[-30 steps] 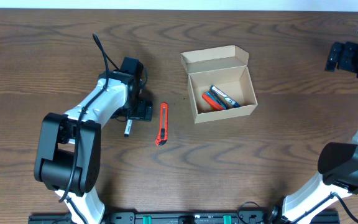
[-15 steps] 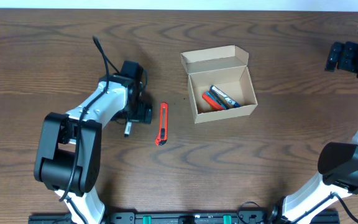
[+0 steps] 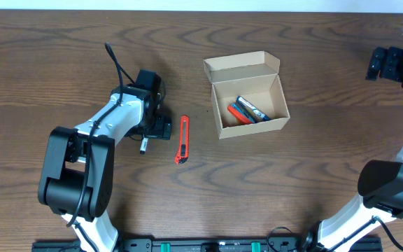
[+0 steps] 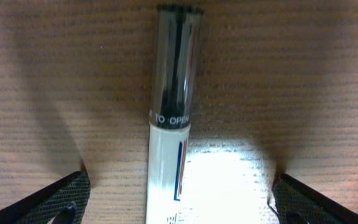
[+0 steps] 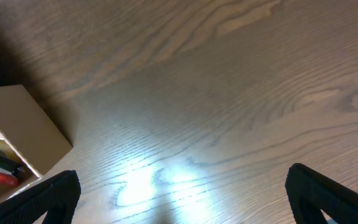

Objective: Pack container
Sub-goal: 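Lower the left gripper and grasp the black-capped white marker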

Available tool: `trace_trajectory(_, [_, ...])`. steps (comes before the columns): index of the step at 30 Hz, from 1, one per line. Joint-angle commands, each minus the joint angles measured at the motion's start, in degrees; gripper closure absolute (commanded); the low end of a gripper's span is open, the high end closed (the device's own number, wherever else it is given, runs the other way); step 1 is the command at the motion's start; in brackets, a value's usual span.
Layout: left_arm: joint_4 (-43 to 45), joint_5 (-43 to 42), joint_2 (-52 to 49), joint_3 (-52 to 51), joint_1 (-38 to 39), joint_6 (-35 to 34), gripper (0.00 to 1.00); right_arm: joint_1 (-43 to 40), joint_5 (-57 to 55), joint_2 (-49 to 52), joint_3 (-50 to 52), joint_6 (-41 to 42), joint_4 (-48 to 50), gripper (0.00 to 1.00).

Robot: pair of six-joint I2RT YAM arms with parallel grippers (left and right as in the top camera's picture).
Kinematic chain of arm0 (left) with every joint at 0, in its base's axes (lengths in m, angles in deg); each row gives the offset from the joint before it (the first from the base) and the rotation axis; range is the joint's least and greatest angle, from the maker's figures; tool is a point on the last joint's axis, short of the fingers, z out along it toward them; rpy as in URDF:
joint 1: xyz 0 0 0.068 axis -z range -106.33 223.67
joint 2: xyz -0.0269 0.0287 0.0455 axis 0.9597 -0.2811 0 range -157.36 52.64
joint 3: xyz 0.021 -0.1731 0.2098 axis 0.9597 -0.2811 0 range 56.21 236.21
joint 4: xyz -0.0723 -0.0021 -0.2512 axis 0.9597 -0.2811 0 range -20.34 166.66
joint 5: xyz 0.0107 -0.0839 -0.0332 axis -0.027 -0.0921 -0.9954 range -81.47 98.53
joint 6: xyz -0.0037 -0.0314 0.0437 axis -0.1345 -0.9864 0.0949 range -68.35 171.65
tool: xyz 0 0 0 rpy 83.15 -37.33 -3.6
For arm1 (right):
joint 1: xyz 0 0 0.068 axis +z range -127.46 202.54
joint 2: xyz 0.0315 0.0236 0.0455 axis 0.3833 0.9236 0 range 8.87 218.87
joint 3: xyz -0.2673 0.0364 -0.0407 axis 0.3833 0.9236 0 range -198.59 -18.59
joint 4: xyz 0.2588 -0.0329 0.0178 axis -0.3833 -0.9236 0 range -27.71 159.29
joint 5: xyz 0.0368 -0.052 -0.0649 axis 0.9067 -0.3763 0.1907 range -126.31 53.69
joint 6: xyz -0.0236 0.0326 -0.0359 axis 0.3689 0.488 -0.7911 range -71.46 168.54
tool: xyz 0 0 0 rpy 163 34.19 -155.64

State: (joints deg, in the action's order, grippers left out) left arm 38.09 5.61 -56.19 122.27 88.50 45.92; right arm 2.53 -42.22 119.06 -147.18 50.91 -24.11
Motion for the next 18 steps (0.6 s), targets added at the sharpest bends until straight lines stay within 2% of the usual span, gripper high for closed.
trace_trajectory(1, [0.6,1.9,-0.7,-1.0,-0.2,0.5,0.05,-0.2,0.2,-0.9,-0.7,0.6,0.0,0.01])
trace_trajectory(13, [1.5,1.4,-0.7,-1.0,-0.2,0.4,0.05,-0.2,0.2,-0.9,-0.7,0.6,0.0,0.01])
trace_trajectory(14, [1.5,1.4,-0.7,-1.0,-0.2,0.4,0.0,-0.2,0.2,-0.9,-0.7,0.6,0.0,0.01])
trace_trajectory(15, [1.4,1.4,-0.7,-1.0,-0.2,0.6,0.12,-0.2,0.2,-0.9,-0.7,0.6,0.0,0.01])
trace_trajectory(17, [1.3,1.7,-0.7,-1.0,-0.2,0.6,0.5,-0.2,0.2,-0.9,-0.7,0.6,0.0,0.01])
trace_trajectory(18, [1.3,1.9,-0.7,-1.0,-0.2,0.6,0.58,-0.2,0.2,-0.9,-0.7,0.6,0.0,0.01])
